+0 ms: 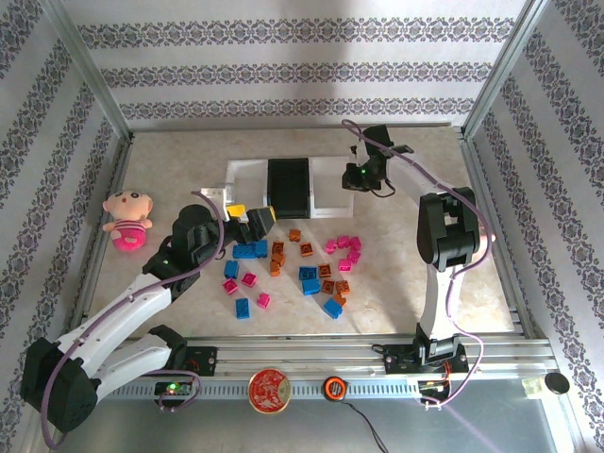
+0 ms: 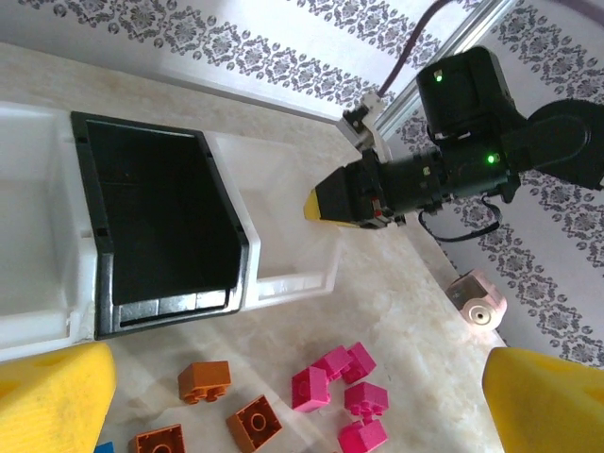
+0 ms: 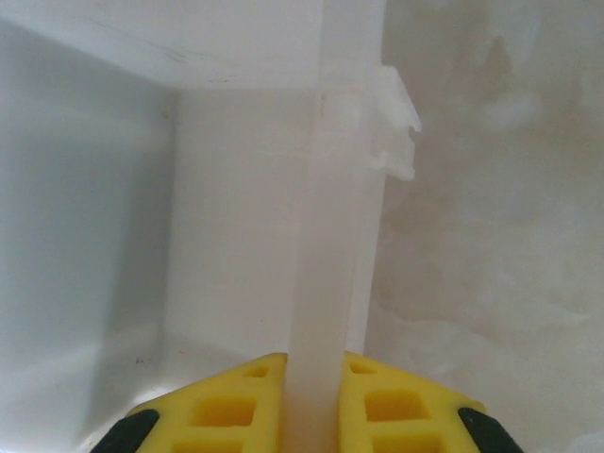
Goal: Sort the legos into containers by color
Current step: Rotate the container at the top-center of the table, then pick up the lego from the center of the table.
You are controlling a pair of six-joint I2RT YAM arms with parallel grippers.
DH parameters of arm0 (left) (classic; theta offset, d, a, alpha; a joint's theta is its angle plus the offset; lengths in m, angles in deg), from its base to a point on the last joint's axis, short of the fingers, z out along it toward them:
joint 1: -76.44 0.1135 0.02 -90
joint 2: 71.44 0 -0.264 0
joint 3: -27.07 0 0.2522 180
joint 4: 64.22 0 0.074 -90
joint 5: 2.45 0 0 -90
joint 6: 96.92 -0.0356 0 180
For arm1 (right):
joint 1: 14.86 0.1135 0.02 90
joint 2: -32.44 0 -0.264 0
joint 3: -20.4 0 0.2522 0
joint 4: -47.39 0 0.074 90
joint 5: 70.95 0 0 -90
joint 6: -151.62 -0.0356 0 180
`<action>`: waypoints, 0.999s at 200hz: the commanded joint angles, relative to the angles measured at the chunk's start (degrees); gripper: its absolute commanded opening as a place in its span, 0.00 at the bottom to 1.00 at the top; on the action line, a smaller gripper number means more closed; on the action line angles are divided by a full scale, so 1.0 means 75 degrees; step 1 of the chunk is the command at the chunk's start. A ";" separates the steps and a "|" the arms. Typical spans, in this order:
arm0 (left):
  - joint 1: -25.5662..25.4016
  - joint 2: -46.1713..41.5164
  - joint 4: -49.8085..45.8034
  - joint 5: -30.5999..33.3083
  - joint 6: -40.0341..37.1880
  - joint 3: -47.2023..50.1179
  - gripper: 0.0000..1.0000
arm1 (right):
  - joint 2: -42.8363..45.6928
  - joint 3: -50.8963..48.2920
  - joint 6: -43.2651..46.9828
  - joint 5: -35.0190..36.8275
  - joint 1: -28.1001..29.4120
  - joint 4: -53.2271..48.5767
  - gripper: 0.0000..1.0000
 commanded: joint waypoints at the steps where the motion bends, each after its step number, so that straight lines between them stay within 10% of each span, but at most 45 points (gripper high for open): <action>1: -0.0007 -0.0172 0.0583 0.0158 0.0071 0.0355 0.99 | 0.0314 -0.0377 -0.0401 0.0318 0.0102 0.0441 0.23; 42: 0.0052 -0.0168 0.0619 0.0008 0.0257 0.0373 1.00 | 0.1164 -0.1317 -0.0891 0.0870 0.0188 0.1275 0.66; 137: 0.0354 -0.0283 0.0278 -0.0277 0.0422 0.0503 0.99 | 0.5424 -0.5124 -0.1167 0.1890 0.2163 0.1695 0.73; 200: 0.0390 -0.0245 0.0921 -0.0896 0.0758 0.1289 1.00 | 0.3983 -0.4410 -0.0646 0.2573 0.4604 0.1362 0.73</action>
